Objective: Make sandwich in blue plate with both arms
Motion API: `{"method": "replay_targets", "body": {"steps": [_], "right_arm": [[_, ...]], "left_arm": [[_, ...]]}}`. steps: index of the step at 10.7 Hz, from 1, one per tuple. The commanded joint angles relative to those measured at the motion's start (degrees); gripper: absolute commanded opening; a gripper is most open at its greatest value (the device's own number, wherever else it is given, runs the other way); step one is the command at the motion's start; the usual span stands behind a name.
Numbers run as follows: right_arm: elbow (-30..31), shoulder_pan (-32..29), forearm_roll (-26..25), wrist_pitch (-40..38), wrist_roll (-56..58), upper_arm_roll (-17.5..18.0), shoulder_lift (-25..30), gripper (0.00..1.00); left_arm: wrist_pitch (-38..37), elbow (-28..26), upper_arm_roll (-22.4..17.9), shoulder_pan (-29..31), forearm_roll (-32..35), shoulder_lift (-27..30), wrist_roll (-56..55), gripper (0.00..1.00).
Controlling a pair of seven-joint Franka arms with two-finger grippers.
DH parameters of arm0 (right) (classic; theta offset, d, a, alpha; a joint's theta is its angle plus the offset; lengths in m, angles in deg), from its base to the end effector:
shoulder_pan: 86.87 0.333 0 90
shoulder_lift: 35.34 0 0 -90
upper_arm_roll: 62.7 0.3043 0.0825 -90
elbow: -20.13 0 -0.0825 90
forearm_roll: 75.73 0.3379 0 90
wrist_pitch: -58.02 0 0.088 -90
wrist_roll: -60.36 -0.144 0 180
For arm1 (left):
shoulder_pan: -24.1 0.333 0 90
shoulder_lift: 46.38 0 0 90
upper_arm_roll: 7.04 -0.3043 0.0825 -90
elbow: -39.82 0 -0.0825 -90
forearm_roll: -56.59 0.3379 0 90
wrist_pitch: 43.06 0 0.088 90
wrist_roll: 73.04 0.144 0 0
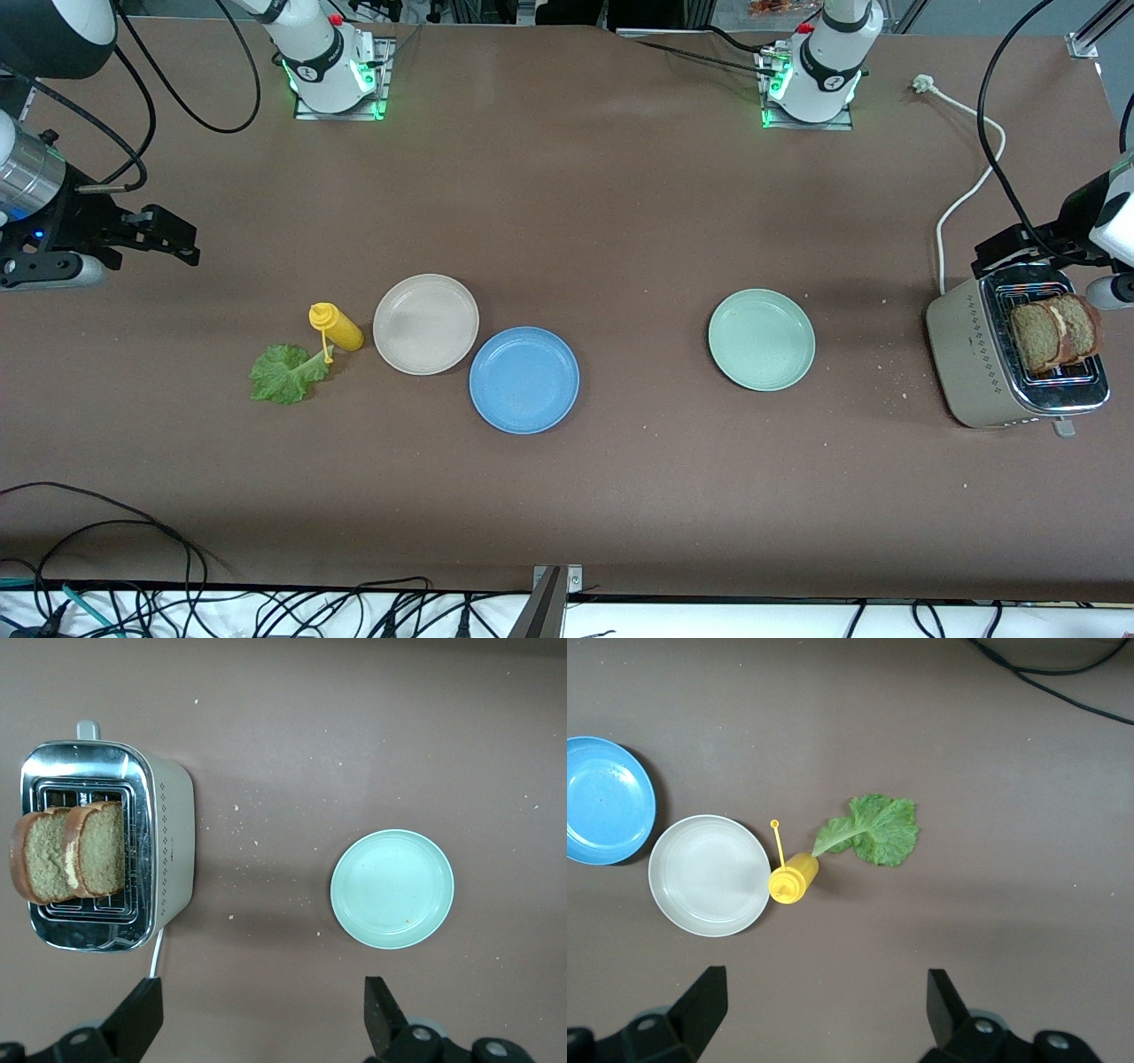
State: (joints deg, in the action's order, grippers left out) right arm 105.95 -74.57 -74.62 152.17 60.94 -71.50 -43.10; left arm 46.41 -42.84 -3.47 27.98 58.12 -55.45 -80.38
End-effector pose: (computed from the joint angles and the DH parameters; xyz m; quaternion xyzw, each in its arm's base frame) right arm 0.5528 0.0416 0.5423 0.9993 0.0357 0.0058 0.0005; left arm 0.5518 0.0094 0.5456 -0.9975 -0.0668 0.0190 0.0096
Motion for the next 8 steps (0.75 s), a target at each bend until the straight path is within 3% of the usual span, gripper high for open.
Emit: {"method": "replay_targets", "body": {"steps": [1, 8], "right_arm": [[-0.83, -0.17, 0.99, -0.72, 0.56, 0.00, 0.20, 1.00], [-0.91, -0.17, 0.99, -0.63, 0.56, 0.00, 0.20, 1.00]], "left_arm": [[-0.69, 0.05, 0.03, 0.25, -1.53, 0.29, 0.58, 1.00], [-0.69, -0.39, 0.03, 0.25, -1.53, 0.29, 0.67, 1.00]]}}
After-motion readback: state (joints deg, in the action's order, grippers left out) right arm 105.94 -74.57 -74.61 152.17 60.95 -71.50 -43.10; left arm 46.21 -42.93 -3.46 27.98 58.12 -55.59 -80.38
